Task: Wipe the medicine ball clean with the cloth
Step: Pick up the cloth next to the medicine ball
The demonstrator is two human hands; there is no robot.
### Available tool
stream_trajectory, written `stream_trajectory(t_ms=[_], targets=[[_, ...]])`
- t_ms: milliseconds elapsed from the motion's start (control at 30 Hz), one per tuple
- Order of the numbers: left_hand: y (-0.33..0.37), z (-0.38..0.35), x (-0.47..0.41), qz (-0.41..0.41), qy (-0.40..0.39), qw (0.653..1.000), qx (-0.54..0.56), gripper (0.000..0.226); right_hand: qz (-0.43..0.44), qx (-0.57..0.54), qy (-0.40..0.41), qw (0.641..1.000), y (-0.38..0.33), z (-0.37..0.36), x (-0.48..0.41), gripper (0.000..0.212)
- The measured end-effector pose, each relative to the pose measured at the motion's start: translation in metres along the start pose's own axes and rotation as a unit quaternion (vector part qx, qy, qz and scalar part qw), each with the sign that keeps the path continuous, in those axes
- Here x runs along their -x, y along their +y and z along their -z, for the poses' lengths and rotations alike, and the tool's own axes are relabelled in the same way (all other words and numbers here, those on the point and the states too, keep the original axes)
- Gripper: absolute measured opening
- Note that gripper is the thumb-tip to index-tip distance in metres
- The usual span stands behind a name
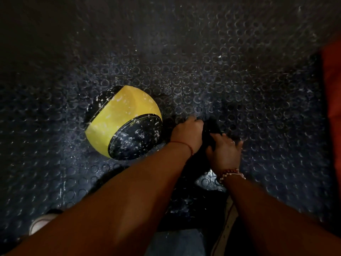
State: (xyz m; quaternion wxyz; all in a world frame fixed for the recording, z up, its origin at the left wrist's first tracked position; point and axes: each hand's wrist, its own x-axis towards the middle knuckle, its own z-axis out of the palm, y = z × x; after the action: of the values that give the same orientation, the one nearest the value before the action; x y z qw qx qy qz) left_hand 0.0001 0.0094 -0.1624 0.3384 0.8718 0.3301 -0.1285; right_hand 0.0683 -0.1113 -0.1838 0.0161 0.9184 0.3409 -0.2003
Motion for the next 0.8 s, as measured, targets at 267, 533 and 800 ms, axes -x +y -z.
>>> stream_trajectory(t_ms=[267,533,800], targets=[[-0.001,0.038,0.08,0.088,0.011,0.951,0.296,0.015,0.004,-0.206,0.003,0.979,-0.027,0.047,0.071,0.029],[0.008,0.079,0.158,0.153,0.049,0.868,0.471,0.023,0.058,-0.399,-0.03,0.915,-0.044,0.093,0.142,0.023],[0.033,0.096,0.221,0.152,0.109,0.831,0.523,0.024,0.097,-0.433,-0.029,0.896,-0.057,0.129,0.194,0.042]])
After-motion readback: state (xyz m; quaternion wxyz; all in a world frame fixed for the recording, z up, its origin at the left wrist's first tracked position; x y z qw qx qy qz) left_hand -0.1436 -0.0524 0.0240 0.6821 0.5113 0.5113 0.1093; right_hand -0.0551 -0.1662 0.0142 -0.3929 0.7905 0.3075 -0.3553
